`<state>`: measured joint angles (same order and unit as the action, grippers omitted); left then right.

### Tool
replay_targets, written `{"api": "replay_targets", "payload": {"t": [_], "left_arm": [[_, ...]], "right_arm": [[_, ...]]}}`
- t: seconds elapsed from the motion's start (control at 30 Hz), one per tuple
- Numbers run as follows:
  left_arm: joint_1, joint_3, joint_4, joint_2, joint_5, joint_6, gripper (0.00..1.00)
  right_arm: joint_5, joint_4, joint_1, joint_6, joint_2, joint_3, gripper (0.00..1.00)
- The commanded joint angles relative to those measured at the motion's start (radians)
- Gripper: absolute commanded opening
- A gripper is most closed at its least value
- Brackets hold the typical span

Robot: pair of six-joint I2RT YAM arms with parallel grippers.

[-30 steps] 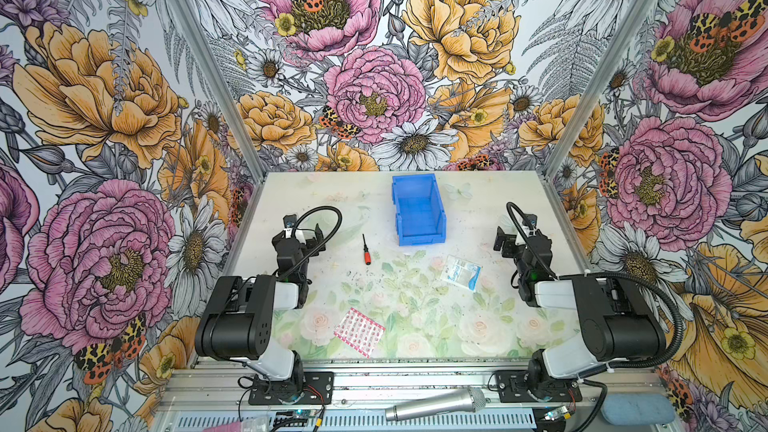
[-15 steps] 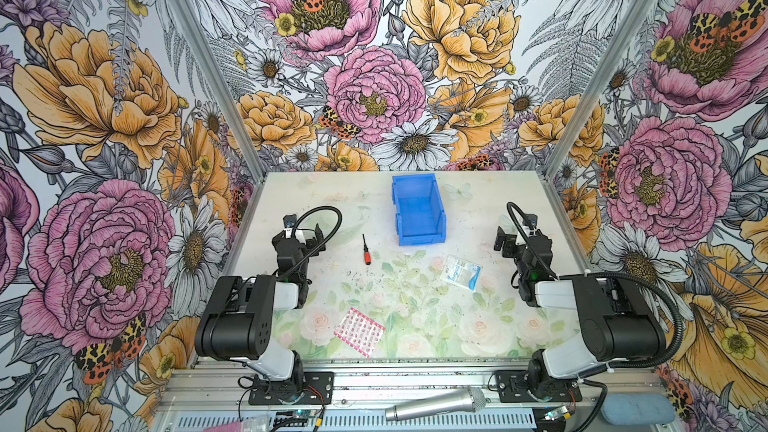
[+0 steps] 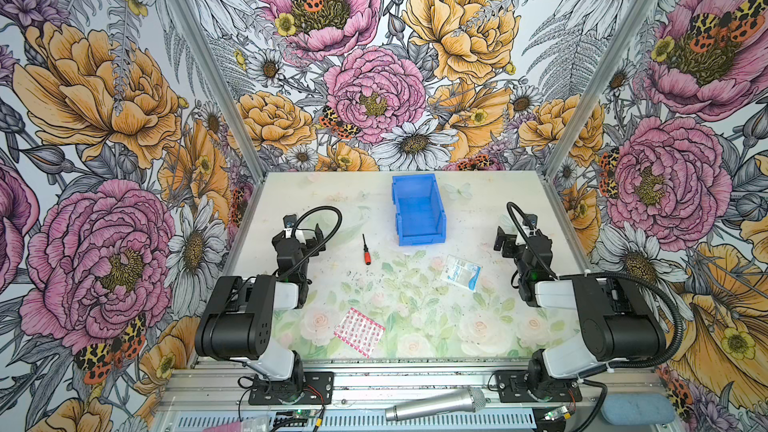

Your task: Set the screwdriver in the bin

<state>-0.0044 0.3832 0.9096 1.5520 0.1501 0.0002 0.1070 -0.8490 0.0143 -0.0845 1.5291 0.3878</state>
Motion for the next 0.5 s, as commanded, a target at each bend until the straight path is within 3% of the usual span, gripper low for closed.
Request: {"api": "replay_targets", "payload": {"t": [0.0, 0.27, 0.47], "left_arm": [[-0.005, -0.007, 0.028, -0.004, 0.013, 0.004, 0.99], [0.004, -0.014, -0.021, -0.074, -0.009, 0.000, 0.99], [0.013, 0.018, -0.185, -0.171, 0.018, -0.017, 0.99]], "right_arm": [[-0.008, -0.002, 0.003, 0.005, -0.001, 0.008, 1.00], [-0.013, 0.107, -0.003, 0.008, -0.104, 0.020, 0.99], [0.005, 0.257, -0.021, 0.000, -0.246, 0.018, 1.00]]}}
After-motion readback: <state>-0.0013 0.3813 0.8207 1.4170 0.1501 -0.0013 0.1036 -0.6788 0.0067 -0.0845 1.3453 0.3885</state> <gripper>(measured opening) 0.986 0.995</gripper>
